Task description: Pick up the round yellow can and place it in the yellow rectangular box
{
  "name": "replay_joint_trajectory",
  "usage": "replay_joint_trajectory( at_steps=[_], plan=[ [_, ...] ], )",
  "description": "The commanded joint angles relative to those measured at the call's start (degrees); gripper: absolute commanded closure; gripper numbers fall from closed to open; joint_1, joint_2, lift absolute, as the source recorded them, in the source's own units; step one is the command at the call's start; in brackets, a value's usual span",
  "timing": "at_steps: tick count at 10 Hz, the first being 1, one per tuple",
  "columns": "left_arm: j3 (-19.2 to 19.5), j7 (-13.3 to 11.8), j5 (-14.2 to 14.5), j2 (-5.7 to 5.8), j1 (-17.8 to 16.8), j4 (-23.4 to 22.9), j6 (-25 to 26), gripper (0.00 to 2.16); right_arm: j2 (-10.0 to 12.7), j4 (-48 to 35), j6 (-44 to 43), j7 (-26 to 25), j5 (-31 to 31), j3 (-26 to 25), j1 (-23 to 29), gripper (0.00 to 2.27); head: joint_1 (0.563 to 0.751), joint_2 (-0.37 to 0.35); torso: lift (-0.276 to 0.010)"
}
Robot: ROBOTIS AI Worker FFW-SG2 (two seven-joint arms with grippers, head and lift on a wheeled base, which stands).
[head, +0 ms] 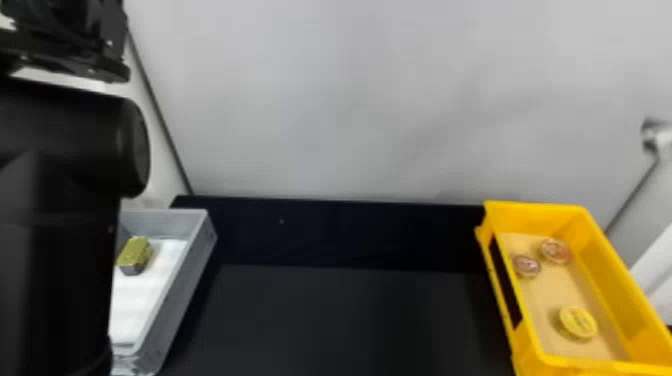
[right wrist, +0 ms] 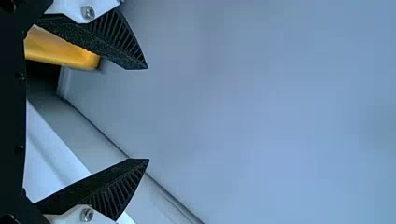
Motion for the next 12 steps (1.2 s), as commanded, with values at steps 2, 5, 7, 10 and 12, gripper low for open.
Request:
replay_joint_trajectory(
  at_steps=[2, 5, 7, 10, 12],
  plan=[
    [0.34, 0.0, -0.33, 0.22, 0.14, -0.47, 0.6, 0.27, -0.85, -16.25, -11.54, -21.01, -10.68, 6.44, -2.26, 0.14, 0.663, 0.054, -0.01],
    [0.86, 0.0, -0.42, 0.22, 0.41, -0.64, 0.68, 0.27, -3.58, -24.07, -19.01, -26.46, -12.79, 12.33, -7.62, 0.14, 0.663, 0.054, -0.01],
    [1.65, 0.27, -0.5, 0.22, 0.84, -0.99, 0.51, 0.27, -3.49, -26.53, -32.2, -32.26, -12.96, 14.53, -6.39, 0.14, 0.663, 0.054, -0.01],
    [3.32, 0.71, -0.85, 0.84, 1.9, -2.75, 0.86, 0.27, -0.41, -22.66, -49.79, -44.39, -7.16, 17.96, -3.23, 0.13, 0.663, 0.054, -0.01],
    [5.87, 1.5, -0.94, 0.05, 5.06, -3.89, -0.2, 0.27, 2.93, -21.61, -50.4, -44.83, -9.62, 19.19, -3.23, 0.13, 0.663, 0.054, -0.01]
  ],
)
